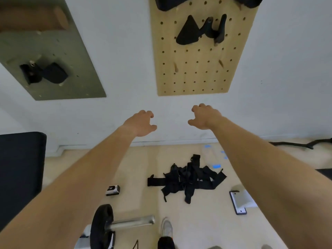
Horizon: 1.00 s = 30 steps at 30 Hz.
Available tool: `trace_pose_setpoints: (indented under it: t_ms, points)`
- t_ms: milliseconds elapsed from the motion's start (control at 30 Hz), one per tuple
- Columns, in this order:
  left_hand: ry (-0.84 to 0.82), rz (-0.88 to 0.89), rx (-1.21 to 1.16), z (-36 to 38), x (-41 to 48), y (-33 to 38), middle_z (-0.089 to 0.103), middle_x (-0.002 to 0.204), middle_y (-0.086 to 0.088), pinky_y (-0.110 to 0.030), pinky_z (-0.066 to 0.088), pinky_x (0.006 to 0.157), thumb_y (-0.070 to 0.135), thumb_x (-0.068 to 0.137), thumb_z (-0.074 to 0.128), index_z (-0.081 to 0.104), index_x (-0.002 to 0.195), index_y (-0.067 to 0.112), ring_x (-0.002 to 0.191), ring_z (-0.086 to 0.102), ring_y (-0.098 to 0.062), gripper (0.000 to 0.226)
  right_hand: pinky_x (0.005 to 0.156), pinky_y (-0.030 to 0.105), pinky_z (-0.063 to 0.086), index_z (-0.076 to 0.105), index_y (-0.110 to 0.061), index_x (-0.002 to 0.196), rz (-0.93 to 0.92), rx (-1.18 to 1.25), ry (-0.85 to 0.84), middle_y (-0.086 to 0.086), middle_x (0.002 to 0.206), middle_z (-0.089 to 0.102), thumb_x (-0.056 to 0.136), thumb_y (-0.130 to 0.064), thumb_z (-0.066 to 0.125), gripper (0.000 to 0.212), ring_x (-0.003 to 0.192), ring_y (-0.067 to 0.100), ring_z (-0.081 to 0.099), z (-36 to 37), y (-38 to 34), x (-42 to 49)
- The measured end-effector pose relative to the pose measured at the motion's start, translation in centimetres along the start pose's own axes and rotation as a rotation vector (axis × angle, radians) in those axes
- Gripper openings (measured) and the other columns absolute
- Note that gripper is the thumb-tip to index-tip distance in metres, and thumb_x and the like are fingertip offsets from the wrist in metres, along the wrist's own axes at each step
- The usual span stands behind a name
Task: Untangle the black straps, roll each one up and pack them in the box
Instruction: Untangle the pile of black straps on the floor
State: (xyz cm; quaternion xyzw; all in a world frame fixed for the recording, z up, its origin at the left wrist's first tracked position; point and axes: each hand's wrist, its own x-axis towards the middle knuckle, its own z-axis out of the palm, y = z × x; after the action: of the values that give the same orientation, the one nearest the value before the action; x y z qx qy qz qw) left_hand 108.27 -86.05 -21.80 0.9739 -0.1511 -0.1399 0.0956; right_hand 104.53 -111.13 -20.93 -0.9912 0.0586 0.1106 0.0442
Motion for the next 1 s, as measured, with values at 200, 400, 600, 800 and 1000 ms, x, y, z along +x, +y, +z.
trace_pose_setpoints:
  t_ms: [200,400,600,800,1000]
  points:
    - [-0.078,-0.008,-0.089,2.6,10.4,-3.5,0.041,0.152,-0.008,-0.043,0.044,0.106,0.041,0.102,0.056,0.038,0.153,0.02,0.132,0.051,-0.028,0.058,0.104,0.048,0.044,0.039,-0.016,0.149,-0.001,-0.012,-0.111,0.01,0.149,0.041,0.098,-0.045,0.054,0.061,0.134,0.032,0.042,3.2,-1.4,9.8]
    - [-0.22,-0.023,-0.234,7.0,16.3,-5.9,0.042,0.153,-0.011,-0.037,0.043,0.103,0.04,0.103,0.057,0.037,0.154,0.016,0.132,0.051,-0.028,0.061,0.108,0.048,0.041,0.034,-0.016,0.154,-0.053,-0.033,-0.247,0.011,0.154,0.036,0.099,-0.044,0.054,0.065,0.138,0.034,0.04,6.4,-2.9,15.5]
    - [-0.297,-0.044,-0.268,10.5,19.0,-6.1,0.043,0.153,-0.01,-0.038,0.043,0.103,0.04,0.102,0.058,0.038,0.154,0.016,0.133,0.05,-0.029,0.061,0.109,0.047,0.041,0.033,-0.015,0.155,-0.104,-0.027,-0.334,0.012,0.155,0.036,0.1,-0.046,0.055,0.067,0.139,0.034,0.04,8.5,-3.0,19.3]
    - [-0.341,-0.121,-0.293,14.0,20.0,-4.3,0.041,0.155,-0.009,-0.04,0.042,0.11,0.04,0.102,0.057,0.037,0.155,0.017,0.137,0.048,-0.028,0.062,0.111,0.047,0.04,0.032,-0.016,0.156,-0.171,0.008,-0.39,0.013,0.156,0.034,0.1,-0.047,0.055,0.068,0.14,0.034,0.039,11.0,-0.8,22.4]
    - [-0.325,-0.258,-0.339,20.8,21.1,0.9,0.044,0.151,-0.008,-0.041,0.044,0.107,0.04,0.101,0.057,0.039,0.153,0.018,0.131,0.052,-0.029,0.06,0.109,0.046,0.042,0.035,-0.017,0.154,-0.262,0.058,-0.435,0.012,0.153,0.039,0.099,-0.045,0.056,0.065,0.137,0.033,0.043,15.7,5.0,25.4]
